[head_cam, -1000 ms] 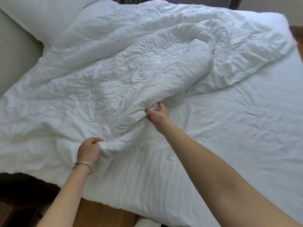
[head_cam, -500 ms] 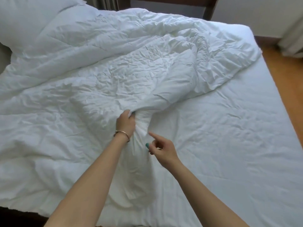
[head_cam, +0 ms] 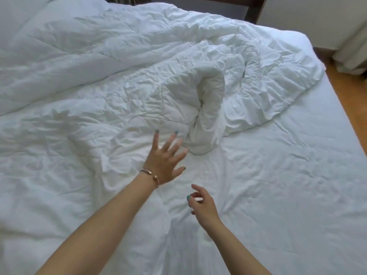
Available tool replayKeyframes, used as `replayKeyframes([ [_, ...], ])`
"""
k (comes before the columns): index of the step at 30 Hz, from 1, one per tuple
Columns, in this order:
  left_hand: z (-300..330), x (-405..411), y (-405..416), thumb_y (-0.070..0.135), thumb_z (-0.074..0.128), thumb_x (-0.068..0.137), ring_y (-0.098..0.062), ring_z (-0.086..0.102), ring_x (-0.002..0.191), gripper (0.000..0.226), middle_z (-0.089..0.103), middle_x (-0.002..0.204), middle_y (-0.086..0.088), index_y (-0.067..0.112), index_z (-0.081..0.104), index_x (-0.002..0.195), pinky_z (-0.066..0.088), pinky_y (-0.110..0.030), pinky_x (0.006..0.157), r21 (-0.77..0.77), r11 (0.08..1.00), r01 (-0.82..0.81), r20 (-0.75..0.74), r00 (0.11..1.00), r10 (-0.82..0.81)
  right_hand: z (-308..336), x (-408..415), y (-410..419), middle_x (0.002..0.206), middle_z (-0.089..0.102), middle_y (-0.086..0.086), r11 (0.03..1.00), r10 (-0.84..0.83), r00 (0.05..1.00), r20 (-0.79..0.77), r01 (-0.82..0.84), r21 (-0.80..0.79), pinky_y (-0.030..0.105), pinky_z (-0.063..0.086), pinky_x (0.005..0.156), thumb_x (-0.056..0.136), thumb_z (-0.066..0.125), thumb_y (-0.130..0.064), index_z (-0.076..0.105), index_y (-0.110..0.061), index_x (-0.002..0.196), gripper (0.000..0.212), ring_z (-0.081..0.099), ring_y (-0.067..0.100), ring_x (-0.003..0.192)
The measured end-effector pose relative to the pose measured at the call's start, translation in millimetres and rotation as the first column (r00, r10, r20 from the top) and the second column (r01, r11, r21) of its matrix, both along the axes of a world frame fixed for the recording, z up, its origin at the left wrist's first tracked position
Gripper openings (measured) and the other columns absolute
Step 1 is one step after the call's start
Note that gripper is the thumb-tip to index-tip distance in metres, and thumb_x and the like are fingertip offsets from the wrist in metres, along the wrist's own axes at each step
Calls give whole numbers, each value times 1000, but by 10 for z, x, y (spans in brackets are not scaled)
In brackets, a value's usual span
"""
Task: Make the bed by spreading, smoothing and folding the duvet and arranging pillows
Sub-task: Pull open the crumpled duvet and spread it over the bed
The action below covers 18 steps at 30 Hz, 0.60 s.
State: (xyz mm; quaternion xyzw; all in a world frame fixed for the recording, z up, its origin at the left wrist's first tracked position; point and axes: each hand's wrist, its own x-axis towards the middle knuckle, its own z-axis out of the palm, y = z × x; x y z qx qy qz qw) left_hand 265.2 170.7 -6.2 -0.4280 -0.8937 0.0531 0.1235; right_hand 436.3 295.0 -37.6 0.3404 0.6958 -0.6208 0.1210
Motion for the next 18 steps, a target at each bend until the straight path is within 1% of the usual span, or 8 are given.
replayKeyframes([
  [2,-262,-141,-147,81,47,71,-35,-1,147,87,11,160,-6,45,24,146,-6,-74,105,-211,907,-364,260,874,411,-128,-179,100,115,54,-3,997,31,999,5,-32,66,27,52,77,93,61,-24,50,-35,129,40,59,14,90],
  [3,-430,-246,-281,87,37,69,-34,-15,145,94,-9,161,-2,49,3,148,-9,-74,103,-267,848,-457,289,802,523,-174,-286,158,117,52,-3,994,30,1000,0,-30,102,24,51,75,92,62,-26,46,-37,132,45,59,13,91],
  [5,-721,-383,-450,93,26,66,-32,-24,143,99,-27,156,3,52,-23,141,-4,-74,103,-341,798,-496,366,712,599,-282,-544,279,121,50,-3,988,-11,1000,-10,13,155,19,46,73,90,65,-28,37,-37,142,59,59,11,94],
  [8,-962,-450,-441,96,26,60,-32,-26,142,105,-34,154,3,53,-32,136,-1,-75,103,-329,814,-479,431,691,581,-488,-1000,469,130,42,1,988,-53,998,-44,59,143,24,45,85,86,70,-33,10,-47,149,88,57,16,110],
  [11,-1096,-544,-413,98,30,56,-30,-28,142,110,-35,153,4,54,-32,135,-2,-74,104,-301,822,-483,434,698,570,-655,-1424,578,135,41,0,988,48,994,-94,-34,151,27,45,93,84,72,-34,-6,-62,142,101,54,18,113],
  [13,-1119,-624,-413,98,32,54,-30,-27,142,112,-34,153,5,55,-31,135,-1,-73,105,-294,822,-488,453,685,570,-738,-1628,596,143,39,-5,983,82,990,-110,-62,173,28,48,95,82,72,-36,-5,-64,141,101,55,22,115],
  [15,-1145,-666,-400,98,32,55,-31,-27,142,111,-34,153,5,54,-30,136,-1,-73,105,-307,823,-477,459,684,567,-765,-1792,585,155,25,-9,986,49,989,-137,-26,166,34,41,108,80,73,-42,-1,-63,141,99,40,20,134],
  [18,-1171,-684,-369,93,29,66,-33,-28,141,100,-35,153,2,54,-30,136,-2,-74,103,-327,817,-475,444,686,576,-720,-1995,533,154,27,-10,974,-26,977,-212,73,216,24,32,109,86,70,-31,10,-51,149,89,32,13,137],
])
